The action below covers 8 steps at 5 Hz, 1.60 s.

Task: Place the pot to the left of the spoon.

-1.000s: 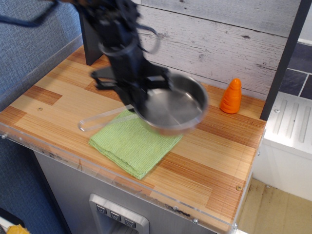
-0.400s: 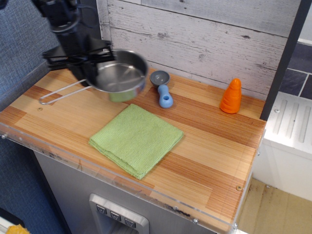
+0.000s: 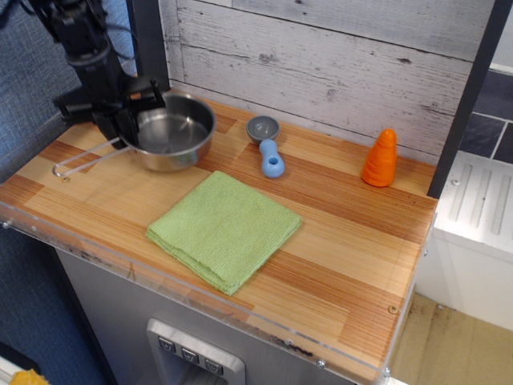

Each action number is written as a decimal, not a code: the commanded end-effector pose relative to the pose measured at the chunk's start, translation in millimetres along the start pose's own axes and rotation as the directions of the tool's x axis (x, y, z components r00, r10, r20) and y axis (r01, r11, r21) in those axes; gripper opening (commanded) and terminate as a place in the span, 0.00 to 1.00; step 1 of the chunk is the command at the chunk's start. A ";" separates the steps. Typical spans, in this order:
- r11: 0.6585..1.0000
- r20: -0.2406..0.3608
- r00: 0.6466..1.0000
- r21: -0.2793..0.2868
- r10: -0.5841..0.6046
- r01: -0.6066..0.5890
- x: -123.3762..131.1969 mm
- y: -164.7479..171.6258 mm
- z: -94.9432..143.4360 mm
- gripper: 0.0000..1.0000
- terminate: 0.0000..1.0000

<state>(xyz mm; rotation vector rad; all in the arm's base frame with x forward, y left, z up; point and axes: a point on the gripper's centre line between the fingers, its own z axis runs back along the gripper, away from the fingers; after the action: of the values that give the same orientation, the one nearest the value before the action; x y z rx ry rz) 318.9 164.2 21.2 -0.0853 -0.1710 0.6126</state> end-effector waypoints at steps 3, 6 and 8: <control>0.992 0.039 0.995 0.088 0.087 -0.090 -1.7 -15.1 -3.8 1.00 0.00; 0.990 0.079 0.992 0.092 0.097 -0.104 -1.6 -14.6 24.4 1.00 0.00; 0.990 0.136 0.986 0.092 0.094 -0.107 3.6 -17.4 53.8 1.00 0.00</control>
<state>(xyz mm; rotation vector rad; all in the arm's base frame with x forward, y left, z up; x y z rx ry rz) 325.6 151.9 52.6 0.0352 -0.1913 0.7280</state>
